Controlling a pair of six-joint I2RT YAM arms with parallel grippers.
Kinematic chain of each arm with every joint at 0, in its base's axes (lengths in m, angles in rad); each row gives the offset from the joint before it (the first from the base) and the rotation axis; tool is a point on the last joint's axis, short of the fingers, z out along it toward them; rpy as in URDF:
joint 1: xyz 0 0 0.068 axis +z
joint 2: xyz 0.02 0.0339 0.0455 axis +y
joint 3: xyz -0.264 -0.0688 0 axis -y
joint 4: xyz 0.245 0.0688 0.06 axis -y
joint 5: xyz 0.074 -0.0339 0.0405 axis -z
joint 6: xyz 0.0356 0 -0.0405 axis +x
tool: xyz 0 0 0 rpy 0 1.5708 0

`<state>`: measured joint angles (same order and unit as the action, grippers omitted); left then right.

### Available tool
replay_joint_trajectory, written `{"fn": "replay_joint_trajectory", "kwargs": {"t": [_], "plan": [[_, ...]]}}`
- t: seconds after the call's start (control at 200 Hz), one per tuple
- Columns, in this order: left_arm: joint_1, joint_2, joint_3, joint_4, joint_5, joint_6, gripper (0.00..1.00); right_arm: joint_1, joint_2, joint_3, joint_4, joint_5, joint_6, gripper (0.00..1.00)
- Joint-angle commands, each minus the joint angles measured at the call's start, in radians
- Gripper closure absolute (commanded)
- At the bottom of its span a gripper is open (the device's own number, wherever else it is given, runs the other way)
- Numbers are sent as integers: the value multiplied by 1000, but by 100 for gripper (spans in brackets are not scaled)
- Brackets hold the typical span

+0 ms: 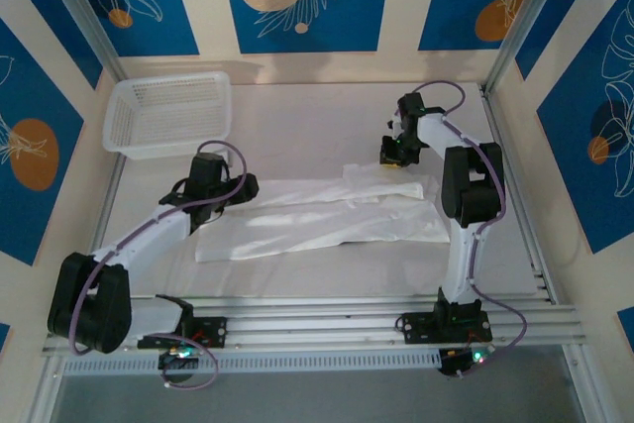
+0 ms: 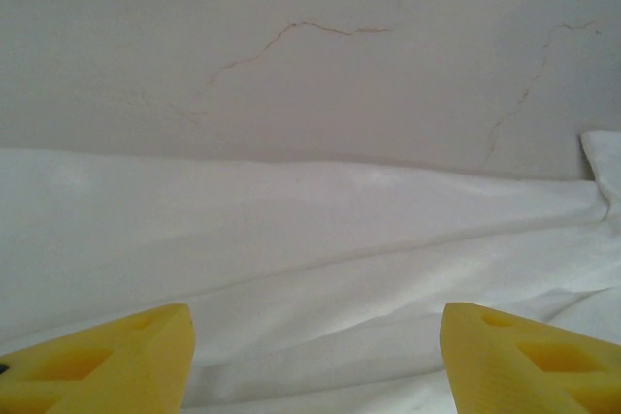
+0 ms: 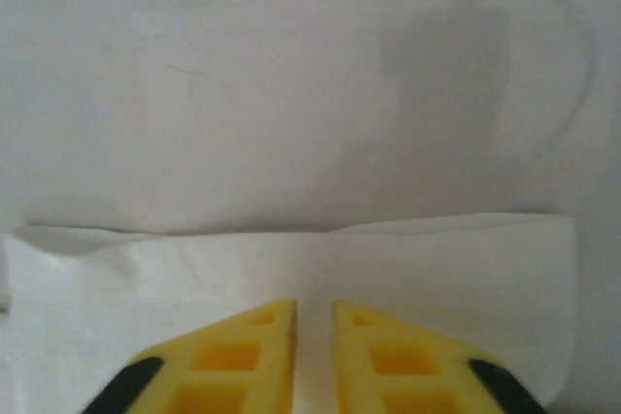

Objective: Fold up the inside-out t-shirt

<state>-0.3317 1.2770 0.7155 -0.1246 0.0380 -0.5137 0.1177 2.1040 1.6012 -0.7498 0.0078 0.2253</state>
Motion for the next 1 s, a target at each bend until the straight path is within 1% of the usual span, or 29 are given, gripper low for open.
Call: {"fn": "replay_joint_trajectory", "kwargs": {"t": [0.0,0.07,0.215,0.335,0.345,0.365,0.39,0.415,0.475,0.515,0.575,0.745,0.92,0.995], "plan": [[-11,21,26,-26,8,8,32,-5,-33,27,-25,-84,1,95],[-12,21,25,-28,5,7,32,-7,-44,32,-34,-81,-2,100],[-12,22,25,-28,1,7,32,-6,-80,9,-21,-93,-5,100],[-12,24,17,-22,7,1,32,-5,-109,-24,10,-45,4,100],[-11,25,16,-22,8,1,32,-4,-110,-25,10,-38,3,99],[-12,24,15,-19,11,2,32,0,-110,-26,11,-25,2,92],[-11,25,15,-18,13,1,32,7,-107,-26,10,-13,0,81],[-11,26,15,-16,15,1,32,16,-103,-23,8,-8,-3,73],[-12,25,15,-11,20,1,32,46,-92,-22,14,-13,-5,61],[-14,25,15,-7,23,1,32,70,-86,-24,26,-15,-1,56],[-17,25,15,-3,23,0,32,105,-68,-16,35,-7,12,54],[-22,24,18,-13,19,3,32,192,17,67,20,34,44,53],[-22,9,16,-26,5,8,32,237,118,153,-28,151,73,50],[-21,7,14,-29,0,12,32,251,146,170,-40,171,61,50]]}}
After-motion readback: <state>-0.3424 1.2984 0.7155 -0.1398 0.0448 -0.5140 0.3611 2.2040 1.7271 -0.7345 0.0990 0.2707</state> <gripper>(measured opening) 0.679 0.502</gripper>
